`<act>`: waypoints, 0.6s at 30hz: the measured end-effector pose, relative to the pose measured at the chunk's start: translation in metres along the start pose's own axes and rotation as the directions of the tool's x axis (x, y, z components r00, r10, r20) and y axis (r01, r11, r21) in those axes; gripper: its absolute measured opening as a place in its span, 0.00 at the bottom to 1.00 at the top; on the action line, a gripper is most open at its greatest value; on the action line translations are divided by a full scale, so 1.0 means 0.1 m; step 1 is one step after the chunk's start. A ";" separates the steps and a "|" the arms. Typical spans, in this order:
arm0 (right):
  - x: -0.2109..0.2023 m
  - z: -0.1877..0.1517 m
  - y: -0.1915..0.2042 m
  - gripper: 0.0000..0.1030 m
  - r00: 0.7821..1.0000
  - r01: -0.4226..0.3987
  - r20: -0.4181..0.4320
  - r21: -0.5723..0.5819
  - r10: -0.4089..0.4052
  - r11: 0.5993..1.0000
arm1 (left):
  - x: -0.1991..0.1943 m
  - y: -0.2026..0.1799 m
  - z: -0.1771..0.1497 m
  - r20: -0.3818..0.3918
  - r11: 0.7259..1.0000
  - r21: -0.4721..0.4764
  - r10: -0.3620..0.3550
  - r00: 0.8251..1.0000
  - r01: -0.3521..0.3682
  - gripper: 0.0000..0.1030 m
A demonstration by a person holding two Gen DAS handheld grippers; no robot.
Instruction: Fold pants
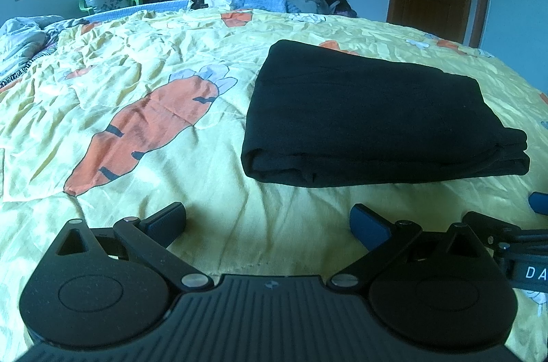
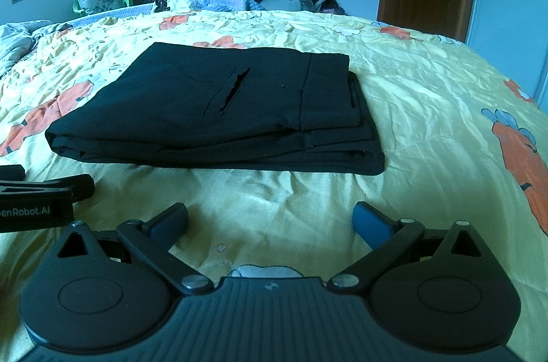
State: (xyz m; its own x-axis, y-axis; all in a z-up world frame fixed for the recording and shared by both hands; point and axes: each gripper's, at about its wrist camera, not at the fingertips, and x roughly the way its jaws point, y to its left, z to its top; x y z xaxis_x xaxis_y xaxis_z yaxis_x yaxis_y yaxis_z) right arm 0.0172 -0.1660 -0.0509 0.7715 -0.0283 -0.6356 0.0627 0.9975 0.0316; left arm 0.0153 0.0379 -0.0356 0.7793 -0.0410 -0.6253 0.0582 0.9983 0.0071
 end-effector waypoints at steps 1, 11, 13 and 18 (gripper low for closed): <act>0.00 0.00 0.00 1.00 1.000 0.000 0.000 0.000 0.000 1.000 | 0.00 0.00 0.00 0.000 1.000 0.000 -0.001 1.000 0.001 1.00; 0.00 0.00 0.01 1.00 1.000 -0.001 0.000 0.000 0.001 1.000 | -0.01 0.00 0.00 0.000 1.000 -0.002 -0.005 1.000 0.005 1.00; 0.00 0.00 0.01 1.00 1.000 -0.001 0.000 0.000 0.001 1.000 | -0.01 0.00 0.00 0.000 1.000 -0.002 -0.005 1.000 0.005 1.00; 0.00 0.00 0.00 1.00 1.000 -0.001 0.000 0.000 0.001 1.000 | -0.01 0.00 0.00 0.000 1.000 -0.002 -0.005 1.000 0.005 1.00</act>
State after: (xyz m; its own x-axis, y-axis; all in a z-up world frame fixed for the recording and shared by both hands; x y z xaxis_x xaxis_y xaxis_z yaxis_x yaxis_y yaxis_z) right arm 0.0172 -0.1657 -0.0508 0.7716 -0.0272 -0.6356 0.0620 0.9975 0.0325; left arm 0.0143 0.0382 -0.0349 0.7789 -0.0462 -0.6254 0.0608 0.9981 0.0020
